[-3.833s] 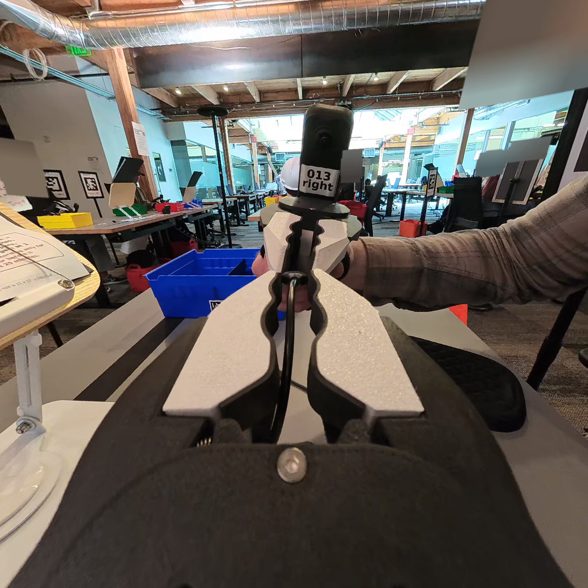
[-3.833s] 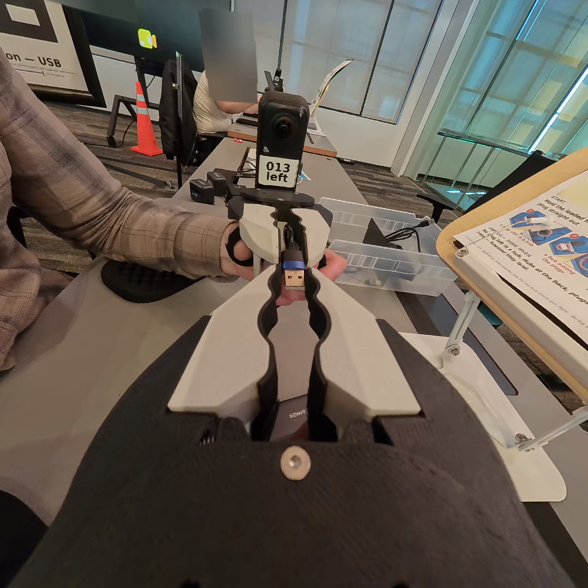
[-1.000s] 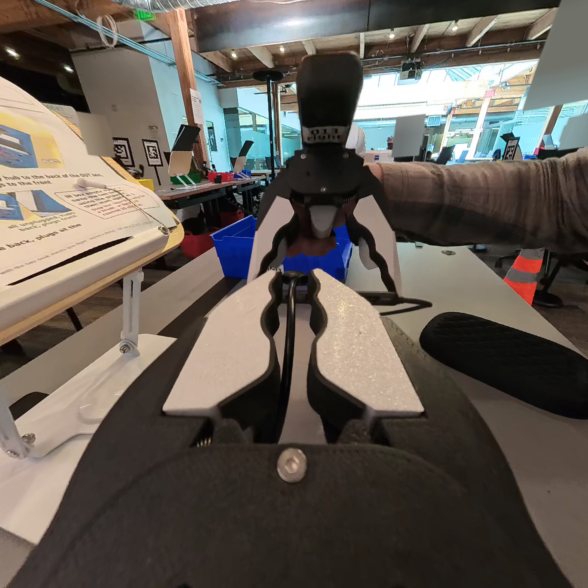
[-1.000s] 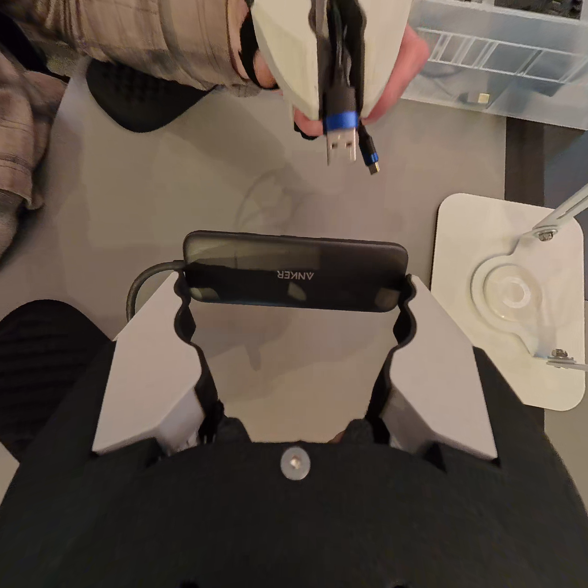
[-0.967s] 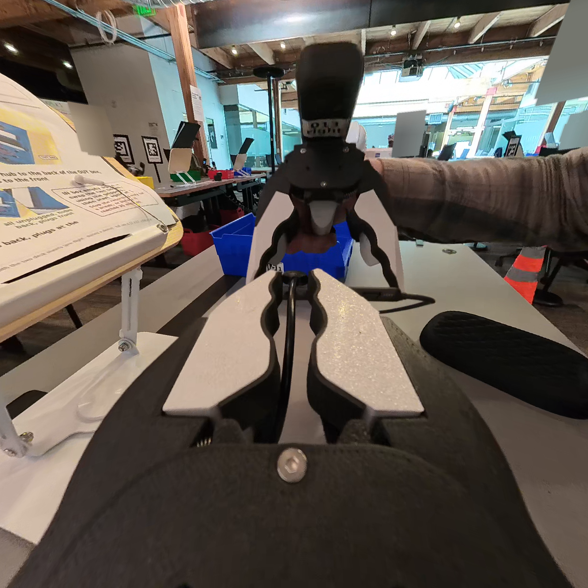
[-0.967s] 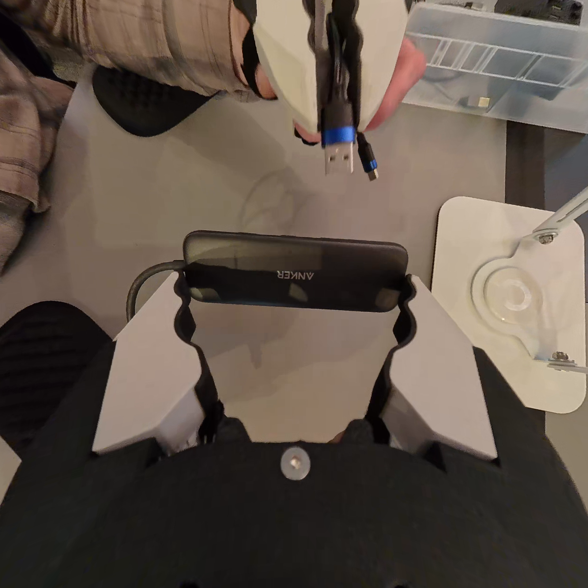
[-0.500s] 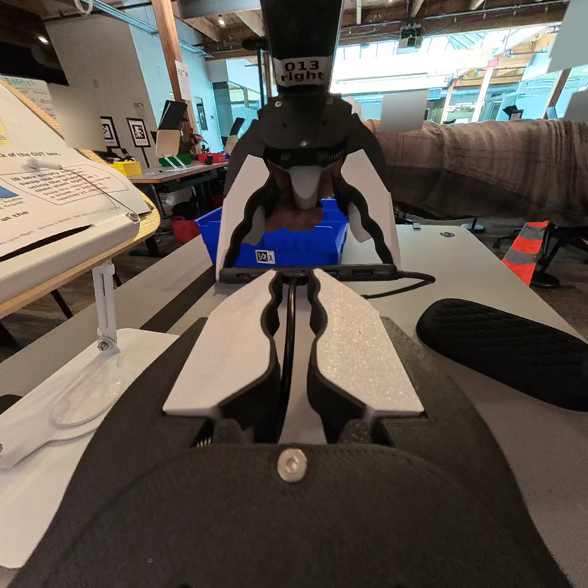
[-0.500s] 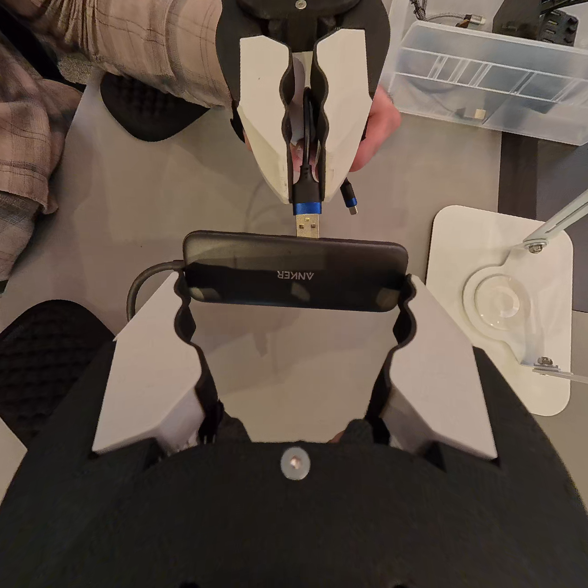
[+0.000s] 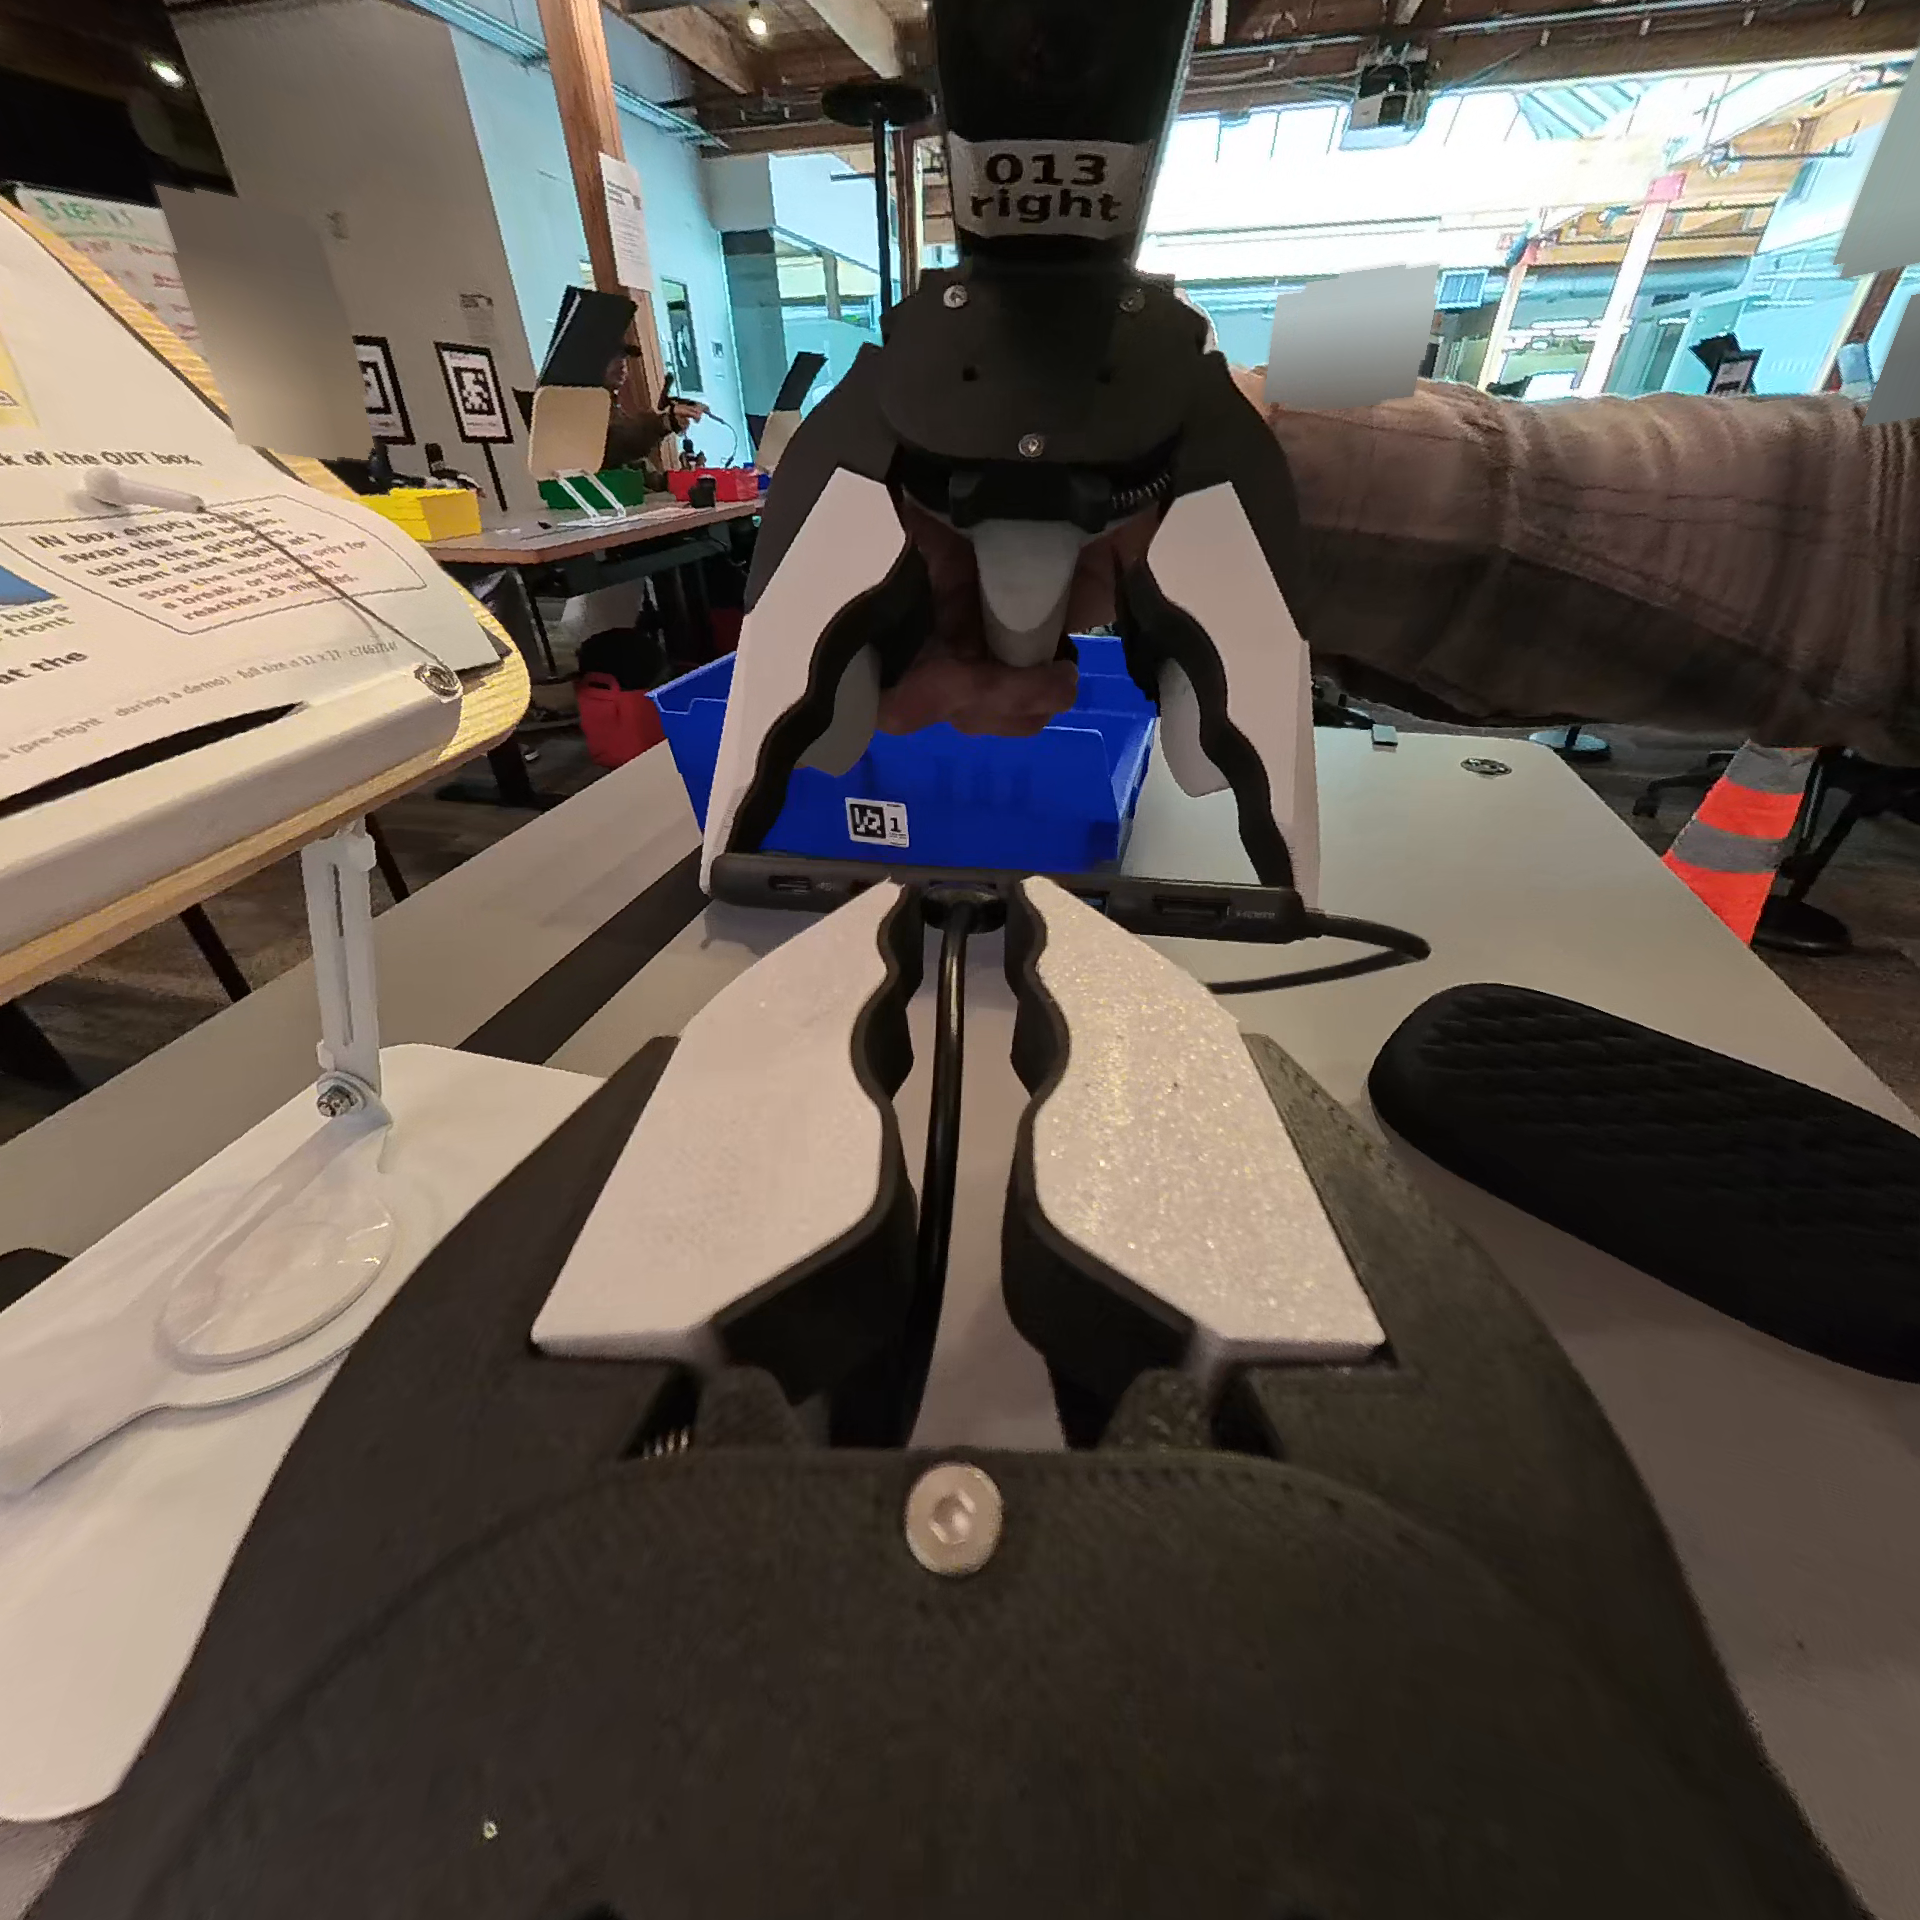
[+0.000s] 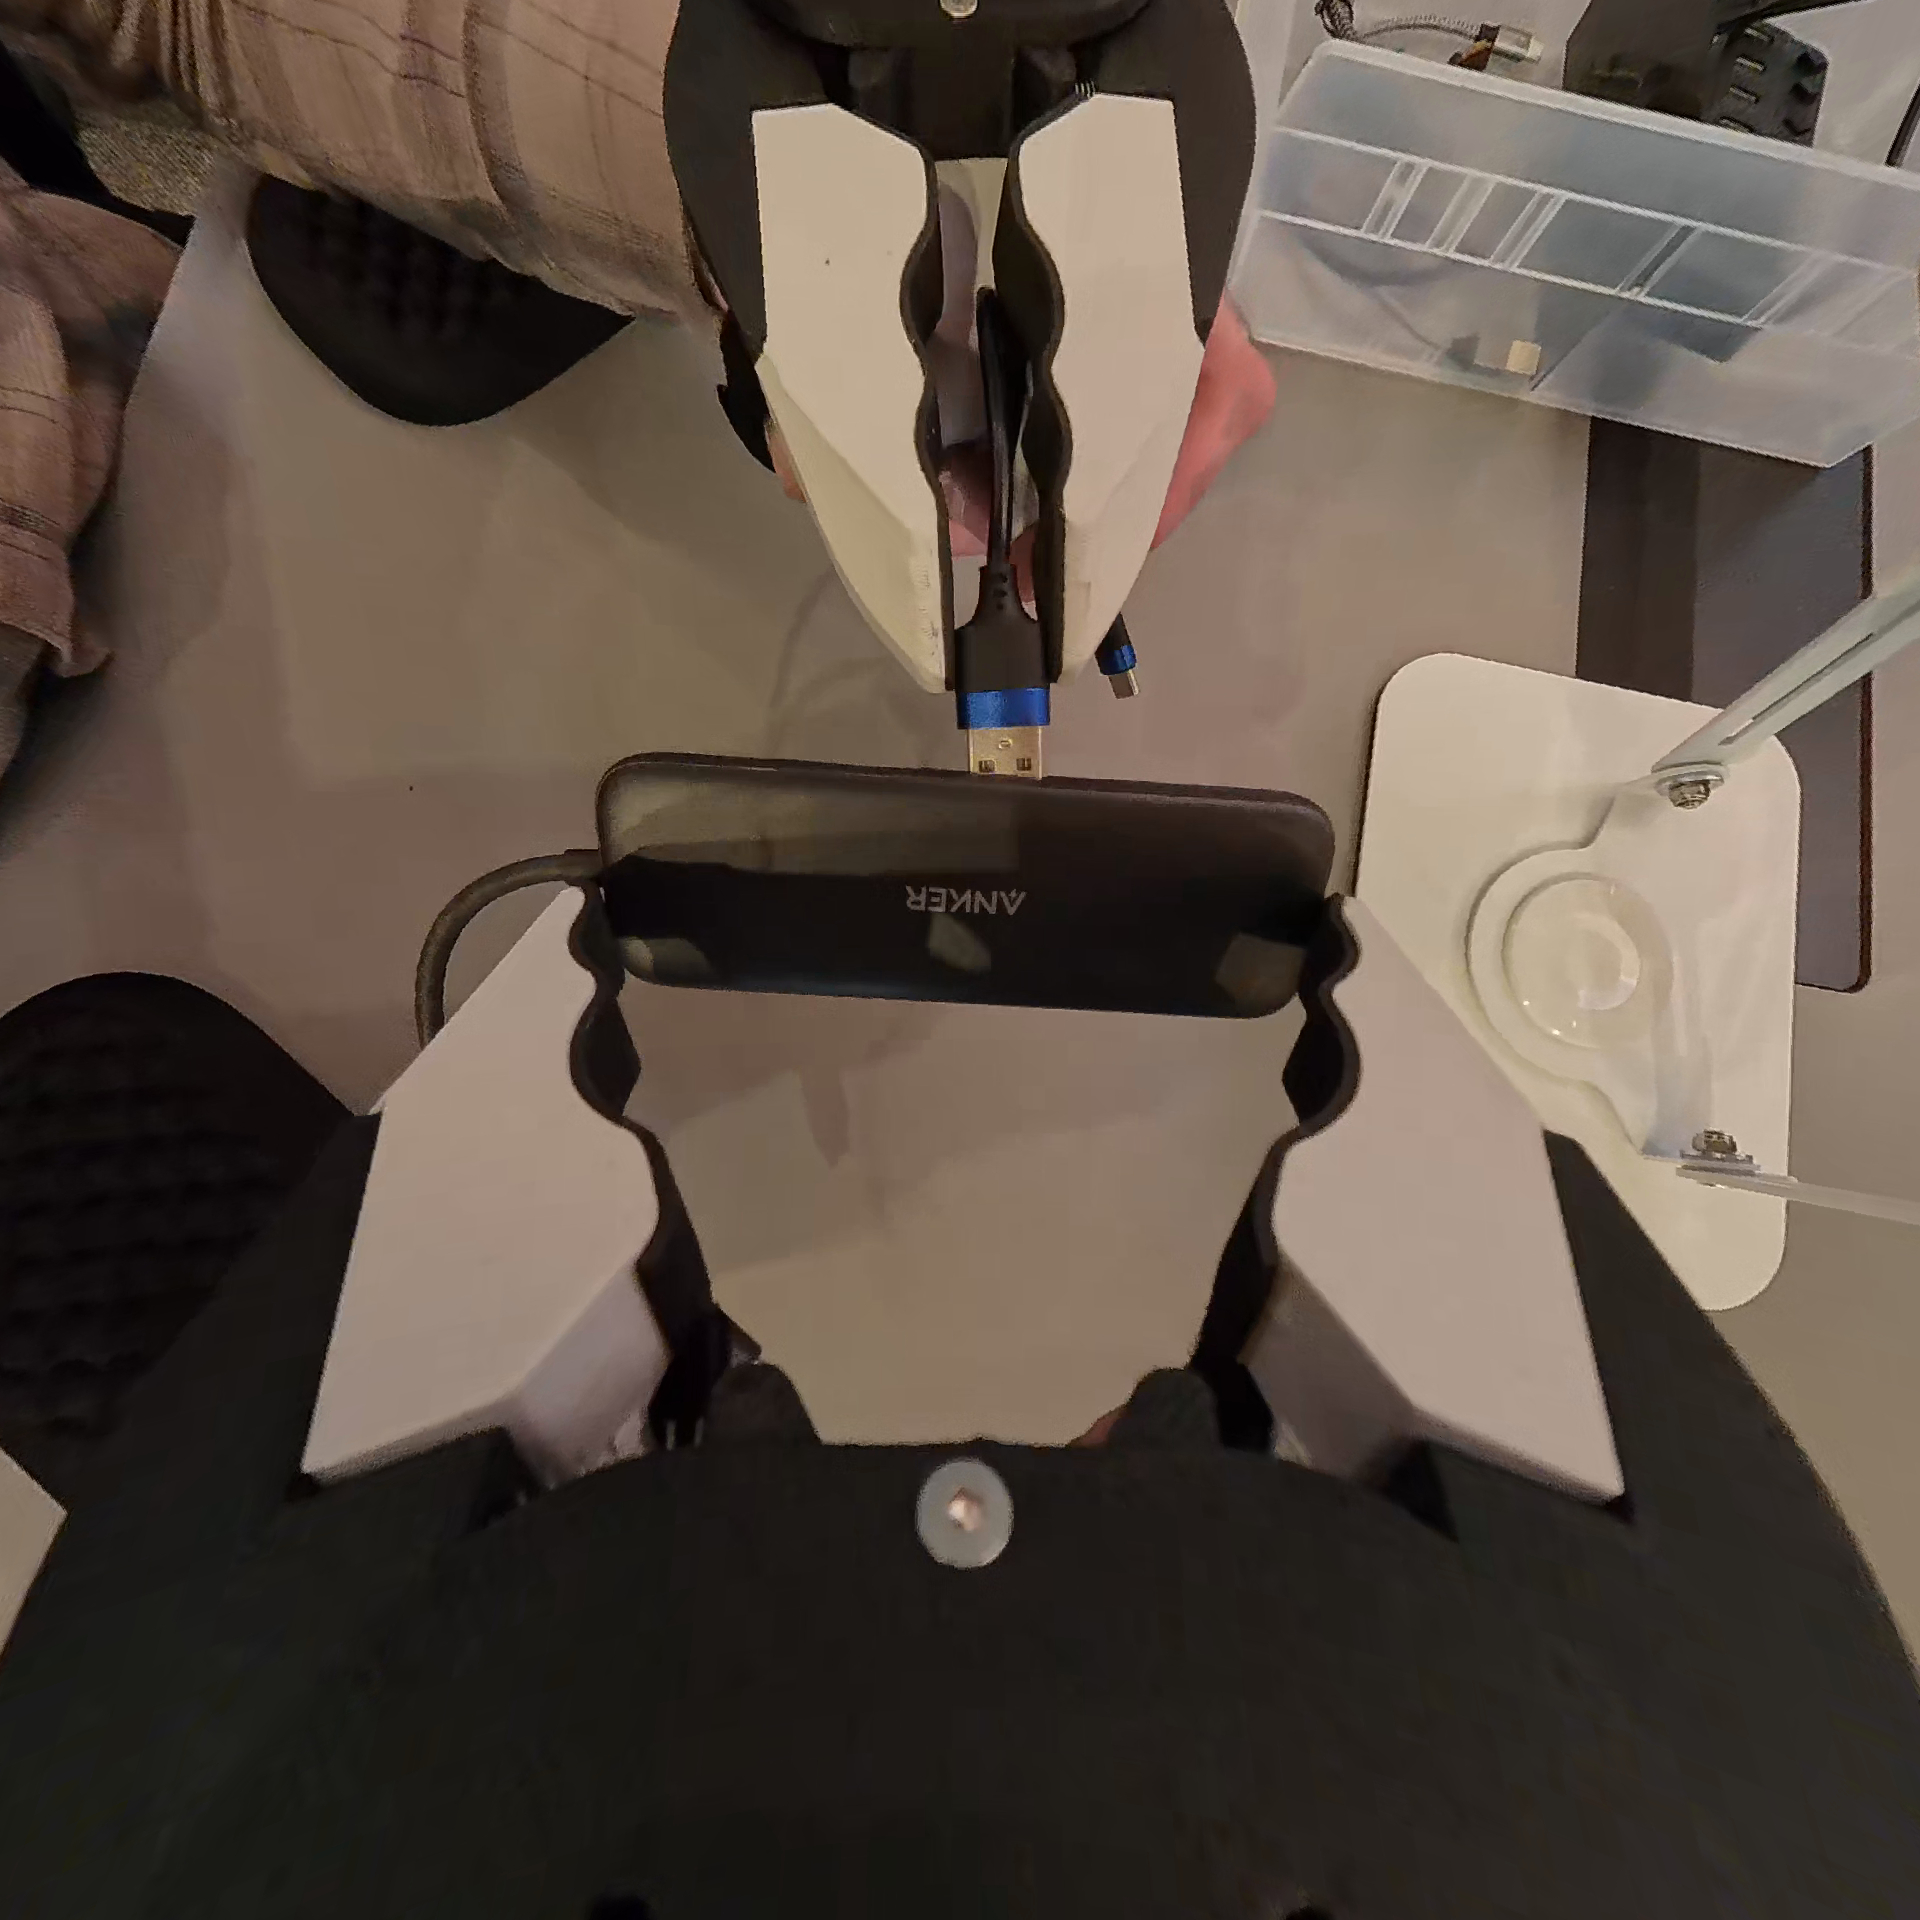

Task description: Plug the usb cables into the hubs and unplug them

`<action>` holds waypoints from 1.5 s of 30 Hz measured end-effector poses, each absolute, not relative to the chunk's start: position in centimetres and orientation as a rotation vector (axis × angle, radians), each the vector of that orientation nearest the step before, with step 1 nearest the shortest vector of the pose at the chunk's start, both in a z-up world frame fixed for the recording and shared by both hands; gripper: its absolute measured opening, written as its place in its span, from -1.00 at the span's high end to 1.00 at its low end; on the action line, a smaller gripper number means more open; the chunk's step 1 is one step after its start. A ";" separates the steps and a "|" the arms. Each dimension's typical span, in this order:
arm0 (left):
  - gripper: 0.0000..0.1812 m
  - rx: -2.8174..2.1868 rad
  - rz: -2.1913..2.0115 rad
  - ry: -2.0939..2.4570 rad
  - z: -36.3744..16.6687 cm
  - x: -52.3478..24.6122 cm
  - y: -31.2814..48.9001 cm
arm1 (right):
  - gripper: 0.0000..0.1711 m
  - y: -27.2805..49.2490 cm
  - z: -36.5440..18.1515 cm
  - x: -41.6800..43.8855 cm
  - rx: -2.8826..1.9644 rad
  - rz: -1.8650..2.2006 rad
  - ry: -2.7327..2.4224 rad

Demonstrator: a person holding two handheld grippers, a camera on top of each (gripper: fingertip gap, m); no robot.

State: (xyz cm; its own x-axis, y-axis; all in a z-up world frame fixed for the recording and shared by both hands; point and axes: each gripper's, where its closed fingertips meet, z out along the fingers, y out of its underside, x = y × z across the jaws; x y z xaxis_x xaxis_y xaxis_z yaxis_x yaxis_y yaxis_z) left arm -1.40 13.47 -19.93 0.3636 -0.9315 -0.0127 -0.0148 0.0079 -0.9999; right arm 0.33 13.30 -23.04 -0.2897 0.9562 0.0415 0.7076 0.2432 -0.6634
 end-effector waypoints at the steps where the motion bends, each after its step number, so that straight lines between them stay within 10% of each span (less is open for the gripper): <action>1: 0.83 -1.366 -0.914 0.941 -19.9 -1.4 13.5 | -0.50 13.3 -23.0 0.3 -1.517 0.746 -2.080; 45: 0.66 -1.447 -0.497 0.790 -15.4 -10.7 17.9 | -0.50 13.2 -32.0 2.5 -1.721 0.691 -2.082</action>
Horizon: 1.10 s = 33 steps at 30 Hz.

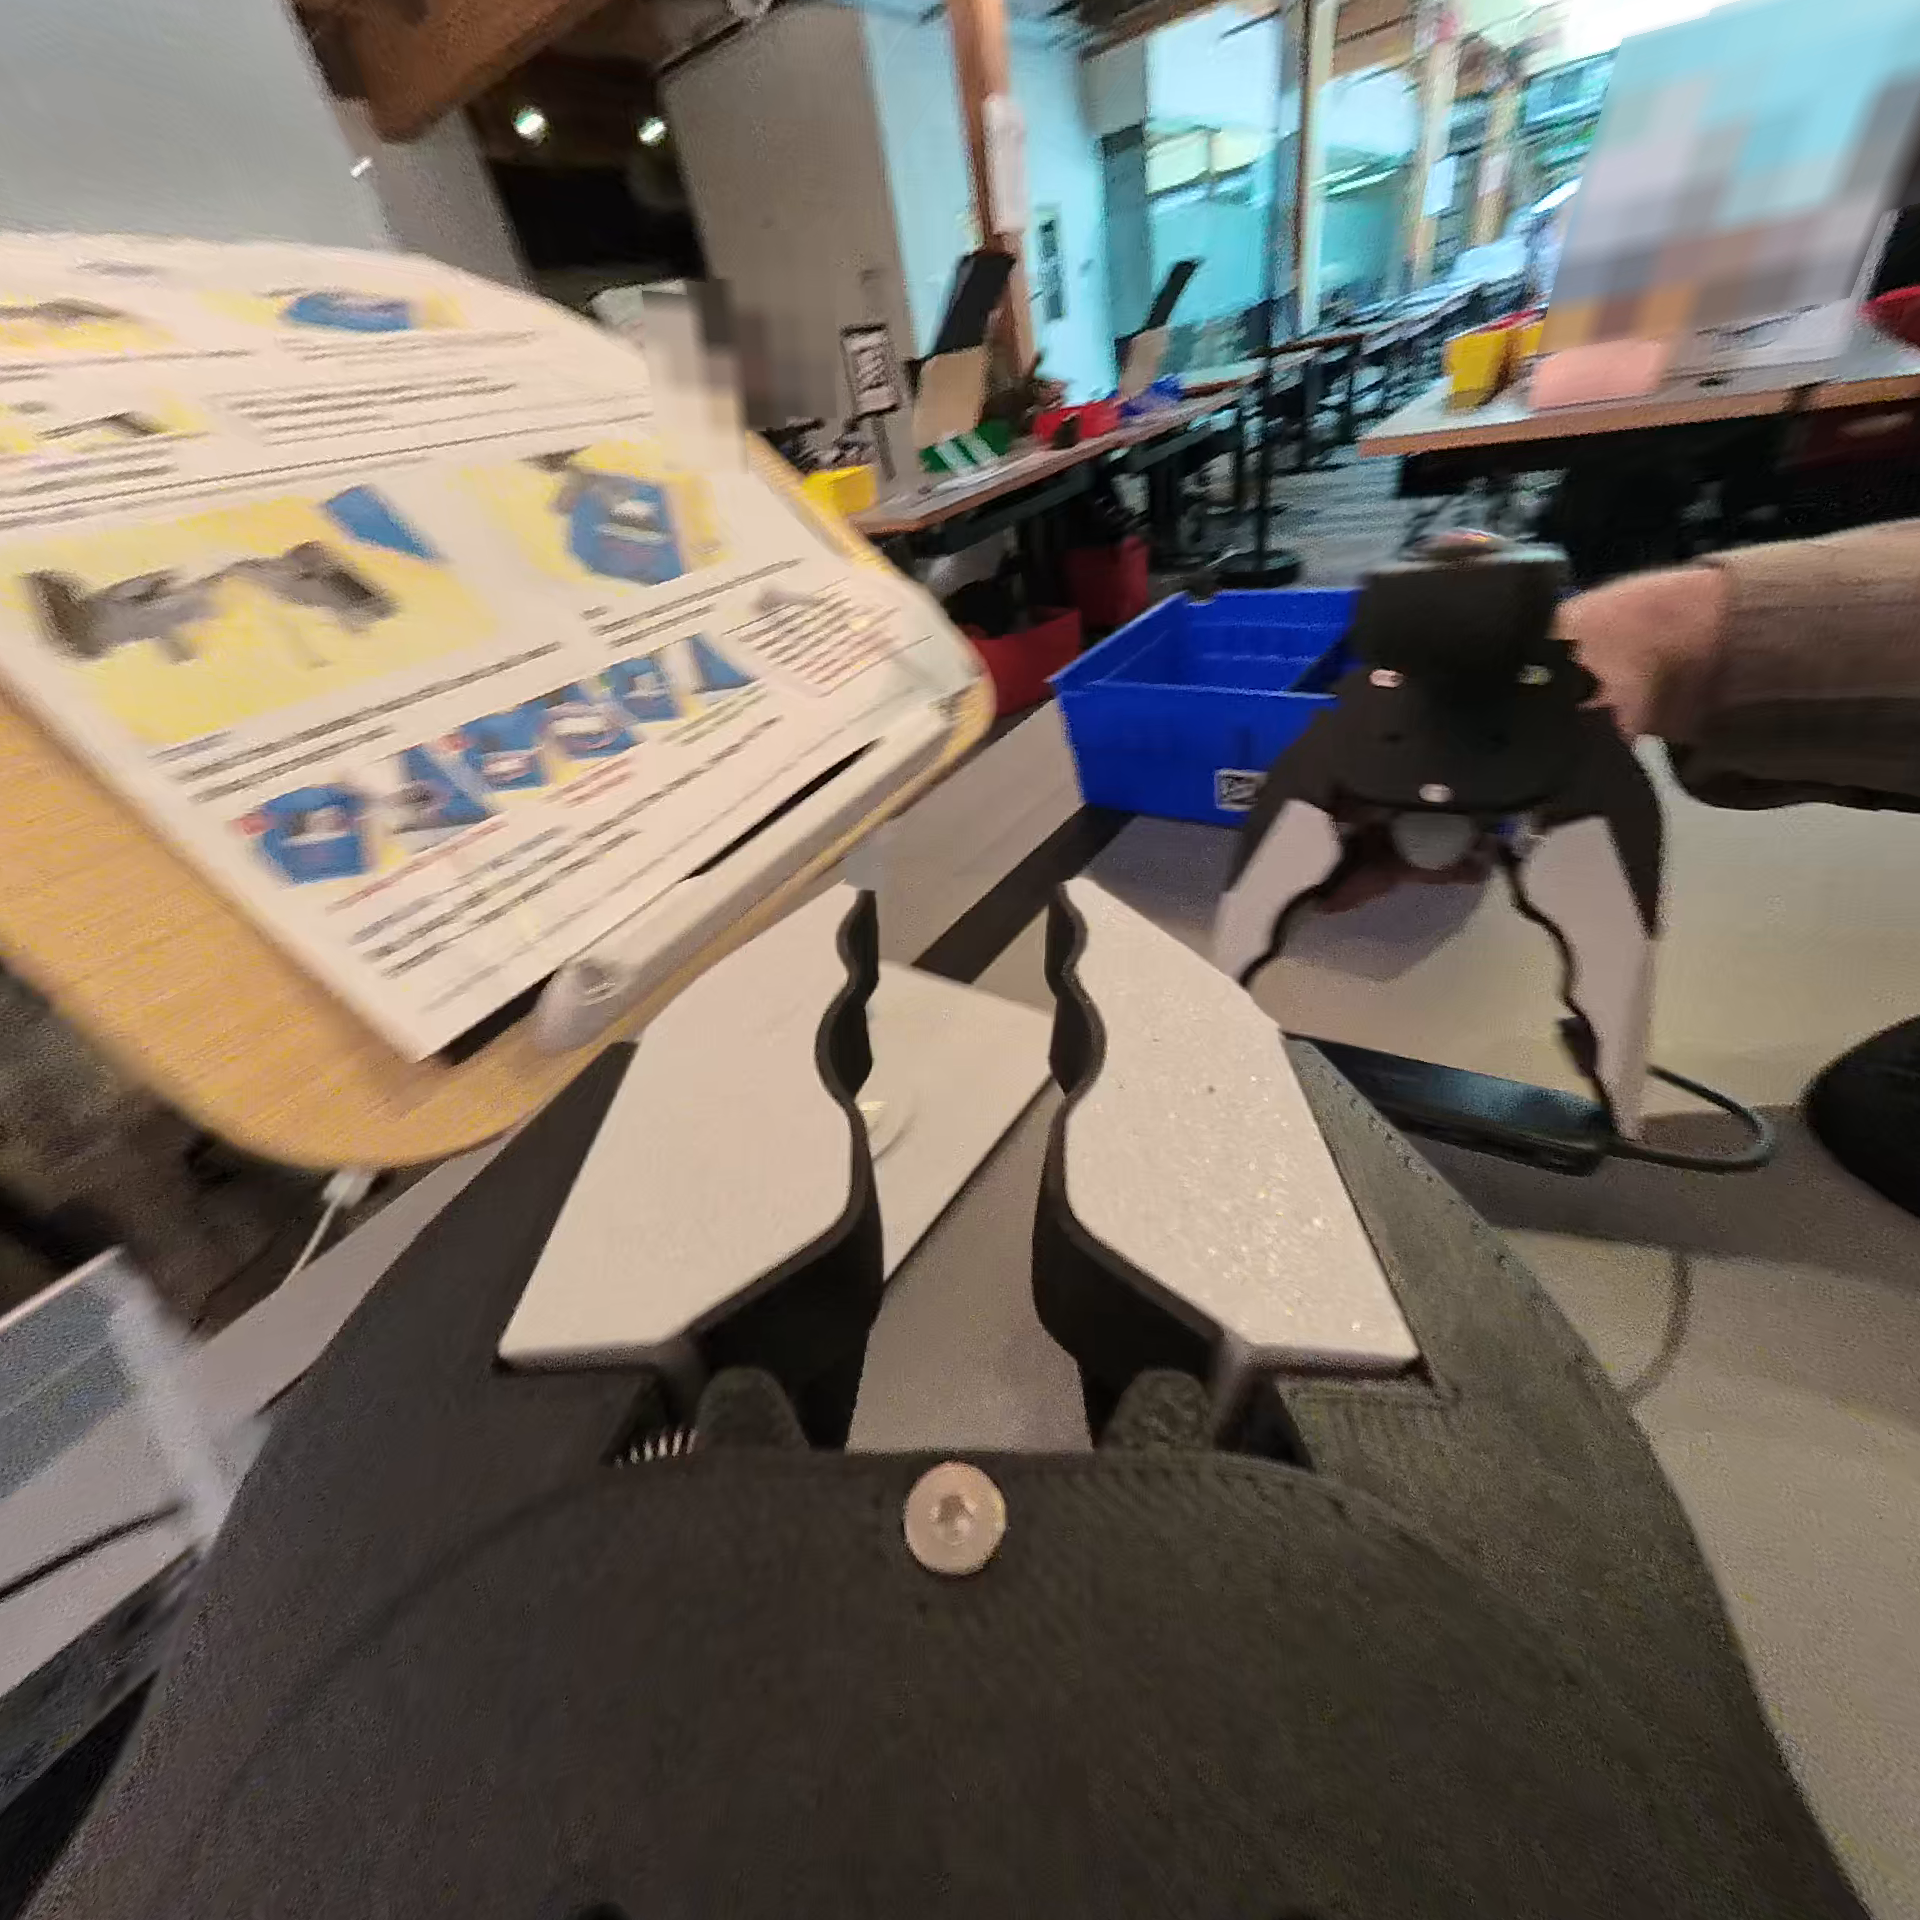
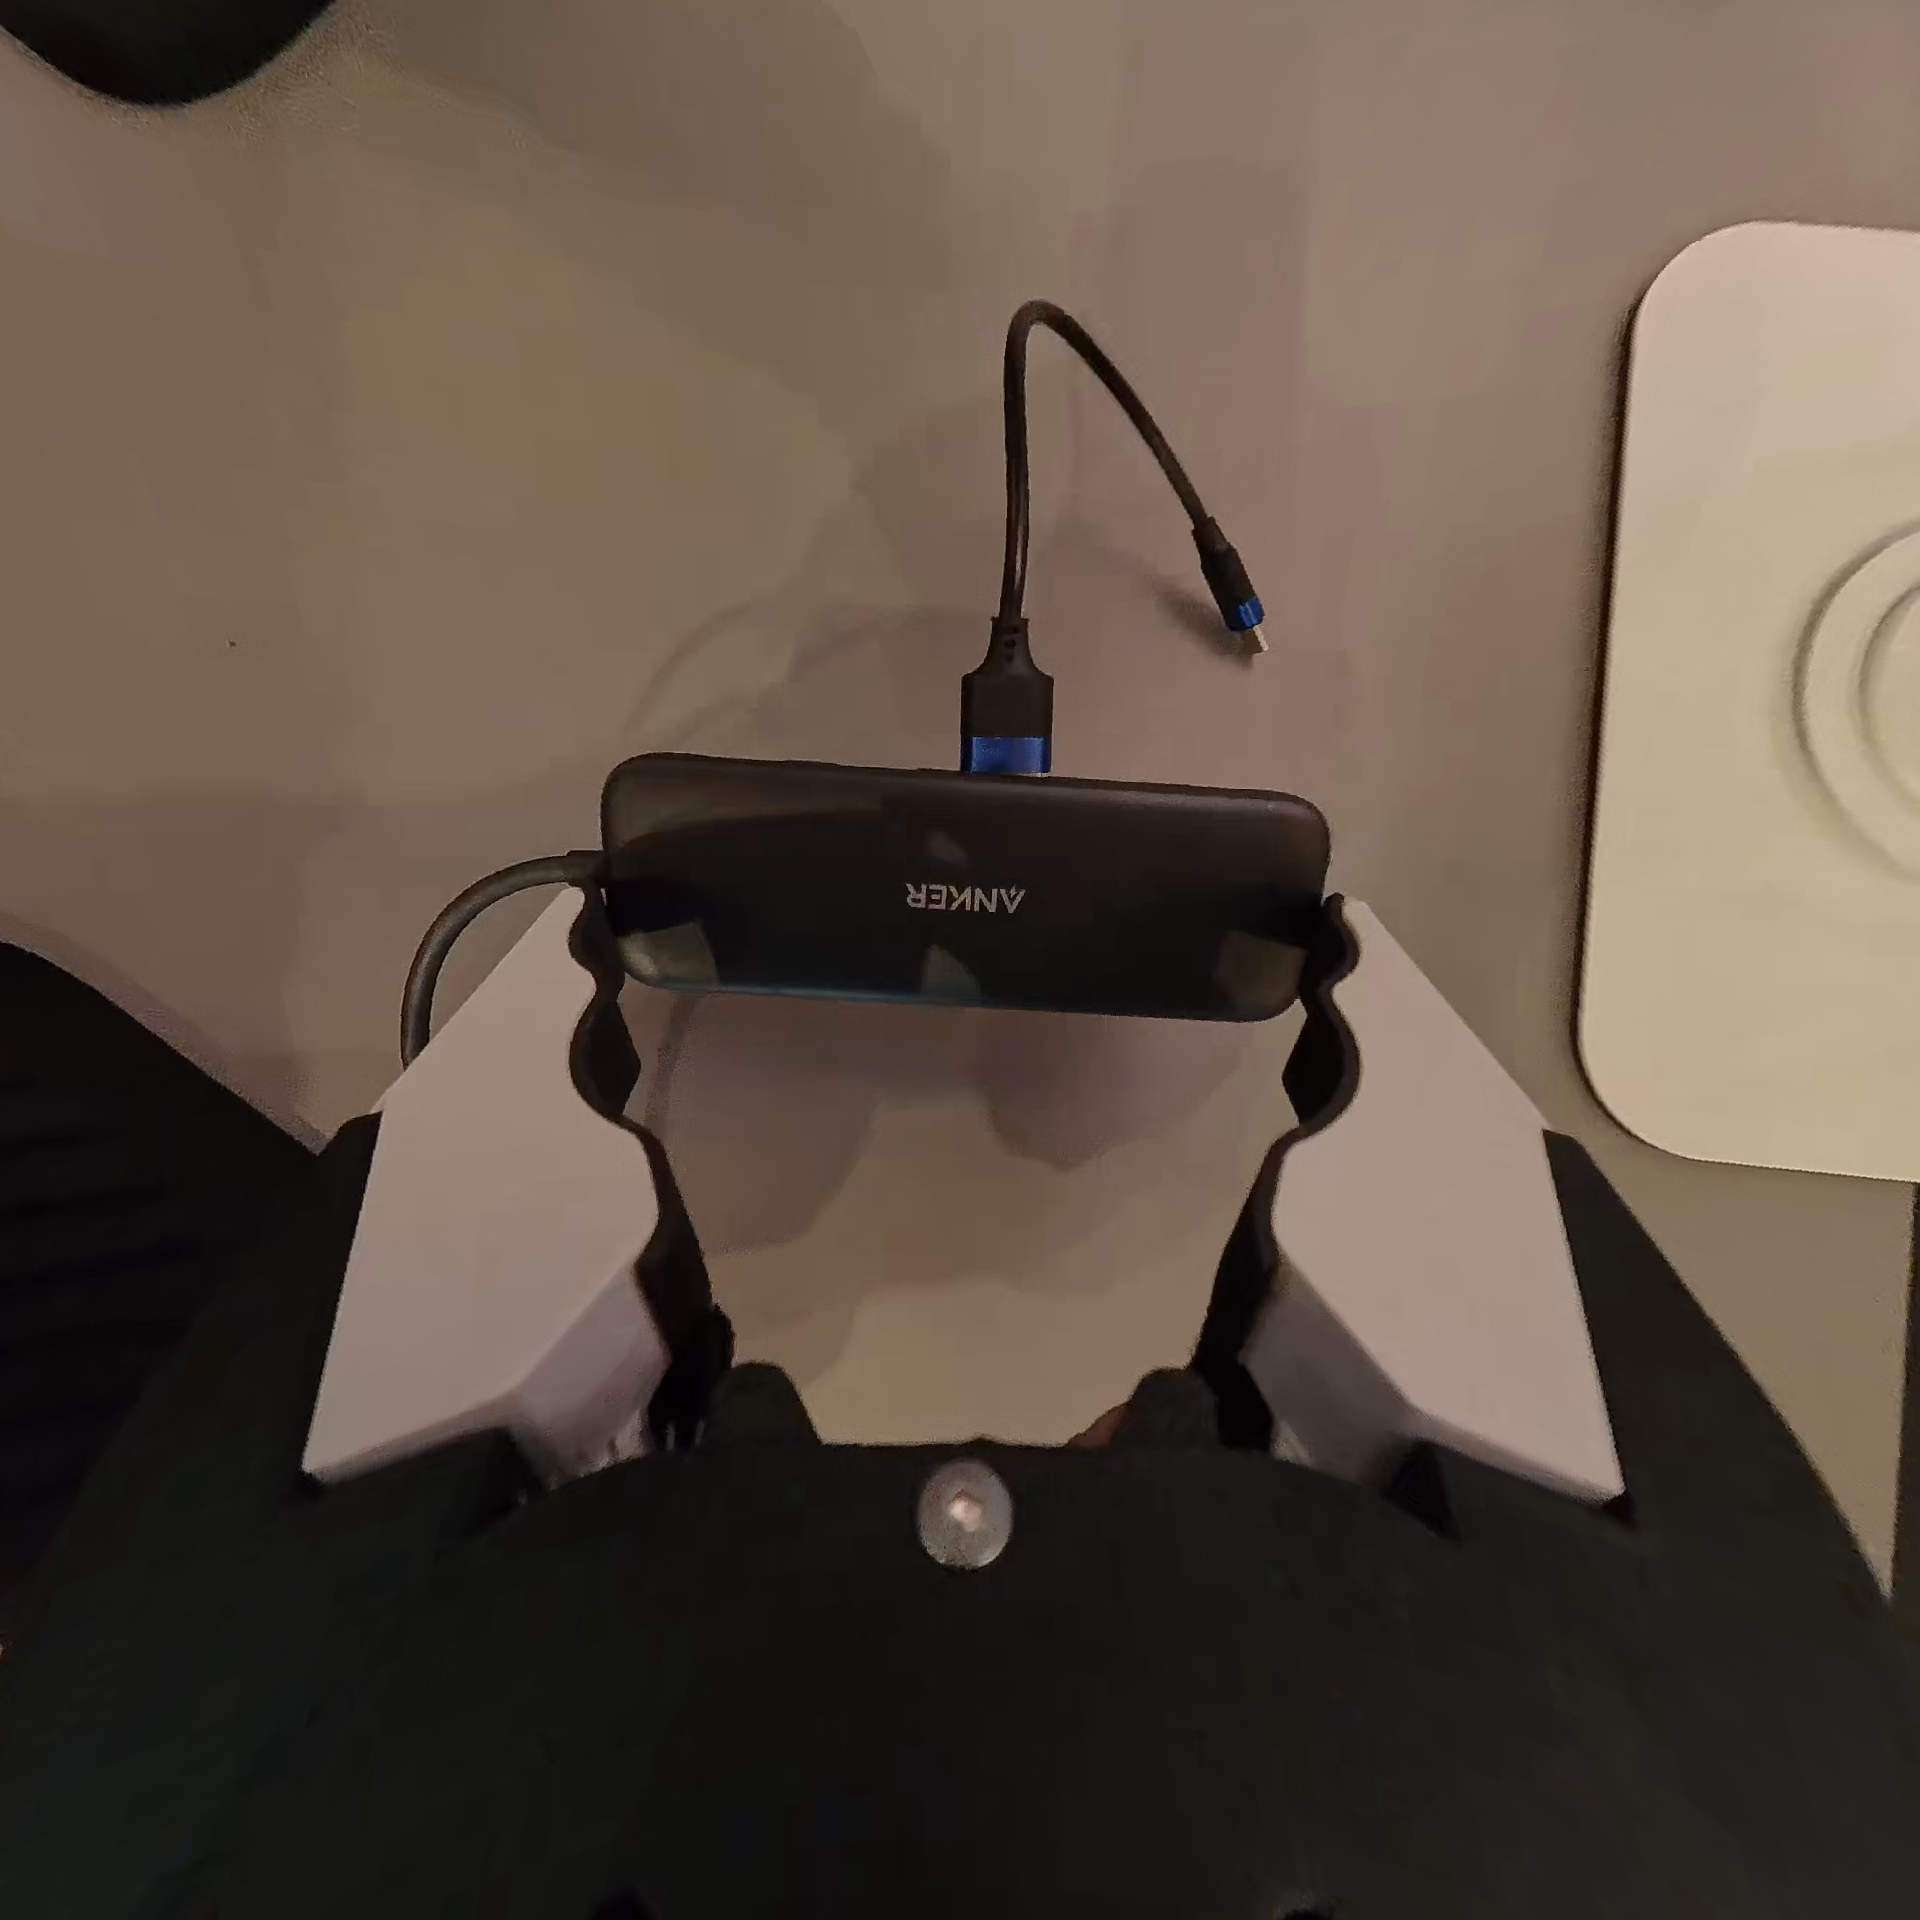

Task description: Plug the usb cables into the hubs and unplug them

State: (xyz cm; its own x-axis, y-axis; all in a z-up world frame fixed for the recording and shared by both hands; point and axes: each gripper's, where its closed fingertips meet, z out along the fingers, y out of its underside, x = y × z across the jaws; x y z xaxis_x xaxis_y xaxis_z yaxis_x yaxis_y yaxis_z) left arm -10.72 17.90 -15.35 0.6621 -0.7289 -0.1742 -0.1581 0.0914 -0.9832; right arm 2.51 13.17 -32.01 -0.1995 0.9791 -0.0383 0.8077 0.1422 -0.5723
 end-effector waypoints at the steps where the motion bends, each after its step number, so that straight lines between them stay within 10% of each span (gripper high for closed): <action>1: 0.67 -1.494 -0.467 0.759 -15.3 -12.3 18.6 | -0.50 13.1 -32.4 2.5 -1.725 0.687 -2.090; 14: 0.66 -1.841 0.024 0.787 -21.3 -30.4 19.6 | -0.50 12.6 -37.1 2.8 -1.758 0.544 -2.246; 33: 0.74 -2.065 0.657 1.951 -33.9 -41.8 22.0 | -0.51 12.6 -37.9 3.2 -1.733 0.436 -2.319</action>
